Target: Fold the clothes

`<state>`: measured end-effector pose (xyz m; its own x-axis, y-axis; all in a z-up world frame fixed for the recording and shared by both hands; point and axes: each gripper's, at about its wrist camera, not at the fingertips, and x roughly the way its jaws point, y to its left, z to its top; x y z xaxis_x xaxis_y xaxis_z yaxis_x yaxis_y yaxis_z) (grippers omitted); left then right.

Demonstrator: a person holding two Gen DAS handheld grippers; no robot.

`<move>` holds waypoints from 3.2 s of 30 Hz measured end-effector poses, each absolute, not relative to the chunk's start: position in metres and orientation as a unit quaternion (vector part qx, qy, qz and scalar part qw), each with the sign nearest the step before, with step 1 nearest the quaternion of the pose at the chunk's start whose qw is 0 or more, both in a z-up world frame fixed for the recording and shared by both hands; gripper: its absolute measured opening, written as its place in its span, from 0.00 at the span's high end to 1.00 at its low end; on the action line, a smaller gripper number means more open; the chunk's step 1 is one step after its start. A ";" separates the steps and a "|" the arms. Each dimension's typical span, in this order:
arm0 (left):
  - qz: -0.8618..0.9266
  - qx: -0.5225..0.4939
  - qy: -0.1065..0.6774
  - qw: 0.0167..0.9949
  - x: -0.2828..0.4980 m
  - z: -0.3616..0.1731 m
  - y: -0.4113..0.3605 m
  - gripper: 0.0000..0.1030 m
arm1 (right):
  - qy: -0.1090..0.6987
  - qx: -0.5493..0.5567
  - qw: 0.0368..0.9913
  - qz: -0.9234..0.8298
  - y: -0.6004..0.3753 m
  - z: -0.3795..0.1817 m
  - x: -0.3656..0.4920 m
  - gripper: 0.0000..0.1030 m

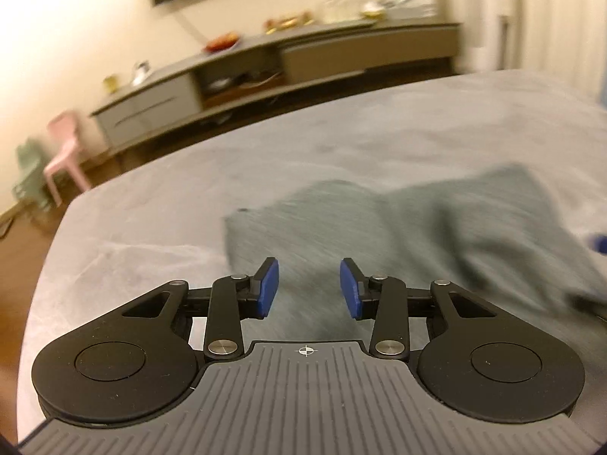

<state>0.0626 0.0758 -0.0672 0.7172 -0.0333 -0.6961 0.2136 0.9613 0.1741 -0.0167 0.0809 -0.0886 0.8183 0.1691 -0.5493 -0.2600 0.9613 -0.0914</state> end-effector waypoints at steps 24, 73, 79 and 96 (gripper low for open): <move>-0.158 -0.051 0.308 0.937 -0.110 -0.082 0.208 0.68 | 0.432 0.213 0.838 0.259 0.127 -0.116 0.041 0.45; -0.212 0.034 0.248 0.945 -0.121 -0.065 0.219 0.88 | 0.285 -0.146 0.910 0.265 0.197 -0.011 0.015 0.61; -0.226 0.041 0.255 0.939 -0.067 -0.073 0.178 0.88 | 0.295 -0.130 0.920 0.223 0.244 -0.045 0.142 0.61; -0.203 0.046 0.297 0.932 -0.053 -0.112 0.149 0.81 | 0.387 -0.015 0.891 0.238 0.166 -0.079 0.141 0.57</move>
<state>-0.0525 0.1486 -0.1117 0.7407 -0.3519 -0.5723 0.4063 0.9130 -0.0355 0.1411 0.1656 -0.0788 0.5868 0.4121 -0.6970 -0.4348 0.8866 0.1581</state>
